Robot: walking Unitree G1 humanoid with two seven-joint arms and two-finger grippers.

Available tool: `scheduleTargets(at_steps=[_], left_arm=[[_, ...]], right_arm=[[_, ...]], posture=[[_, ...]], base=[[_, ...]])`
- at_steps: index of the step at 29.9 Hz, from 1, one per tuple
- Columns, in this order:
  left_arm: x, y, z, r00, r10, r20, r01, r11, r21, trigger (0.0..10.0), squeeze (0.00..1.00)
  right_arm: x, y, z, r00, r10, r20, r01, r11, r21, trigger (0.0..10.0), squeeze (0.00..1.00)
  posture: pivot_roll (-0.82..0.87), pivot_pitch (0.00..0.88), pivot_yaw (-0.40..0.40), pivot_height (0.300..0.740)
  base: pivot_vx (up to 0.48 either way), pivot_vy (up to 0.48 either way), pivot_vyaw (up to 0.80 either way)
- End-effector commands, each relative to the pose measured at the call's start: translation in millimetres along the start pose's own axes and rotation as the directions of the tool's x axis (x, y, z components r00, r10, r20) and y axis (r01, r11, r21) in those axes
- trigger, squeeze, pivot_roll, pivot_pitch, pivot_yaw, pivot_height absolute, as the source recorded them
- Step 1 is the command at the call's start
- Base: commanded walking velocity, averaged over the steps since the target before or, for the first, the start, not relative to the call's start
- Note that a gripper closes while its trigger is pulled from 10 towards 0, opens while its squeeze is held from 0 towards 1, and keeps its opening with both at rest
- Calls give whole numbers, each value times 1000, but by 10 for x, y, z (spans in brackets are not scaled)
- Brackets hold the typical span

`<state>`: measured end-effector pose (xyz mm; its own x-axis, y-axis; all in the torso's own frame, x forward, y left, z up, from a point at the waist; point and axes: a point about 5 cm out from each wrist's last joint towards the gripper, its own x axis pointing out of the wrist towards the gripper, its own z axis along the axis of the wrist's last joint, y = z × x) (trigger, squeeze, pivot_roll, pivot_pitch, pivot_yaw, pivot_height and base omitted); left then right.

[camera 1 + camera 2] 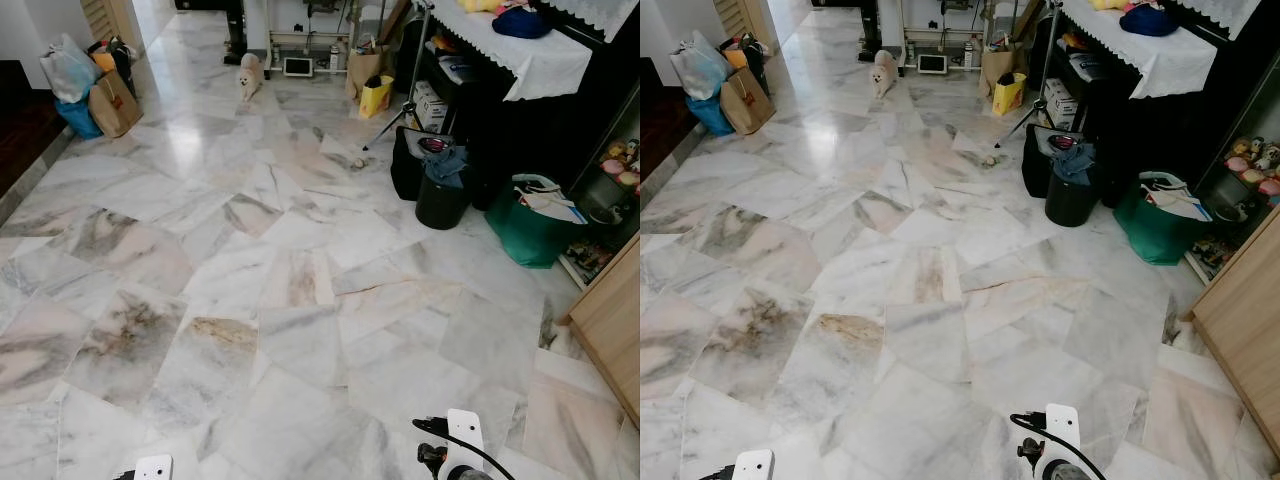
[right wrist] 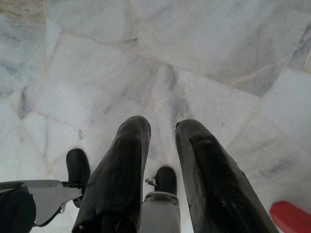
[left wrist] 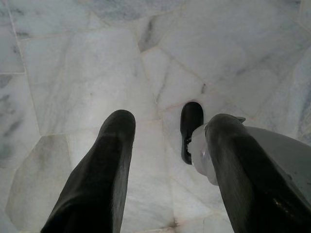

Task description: Hang keys on a hook

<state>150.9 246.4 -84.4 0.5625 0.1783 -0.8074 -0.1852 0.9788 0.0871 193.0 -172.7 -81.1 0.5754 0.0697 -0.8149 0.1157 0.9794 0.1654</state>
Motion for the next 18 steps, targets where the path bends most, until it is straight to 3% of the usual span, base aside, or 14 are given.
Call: scheduleTargets(at_steps=[1, 18], left_arm=[[0, 11, -1, 1000, 3, -5, -3, 1000, 2, 10000, 0], [-4, 6, -27, 1000, 11, -13, -11, 1000, -11, 10000, 0]], right_arm=[[-9, -25, -42, 1000, -11, -13, 11, 1000, 11, 10000, 0], [-9, -9, -78, 999, -4, -39, 4, 1000, -10, 10000, 0]], posture=[[51, 0, -46, 740], [52, 0, -49, 740]], base=[[0, 0, 0], [0, 0, -760]])
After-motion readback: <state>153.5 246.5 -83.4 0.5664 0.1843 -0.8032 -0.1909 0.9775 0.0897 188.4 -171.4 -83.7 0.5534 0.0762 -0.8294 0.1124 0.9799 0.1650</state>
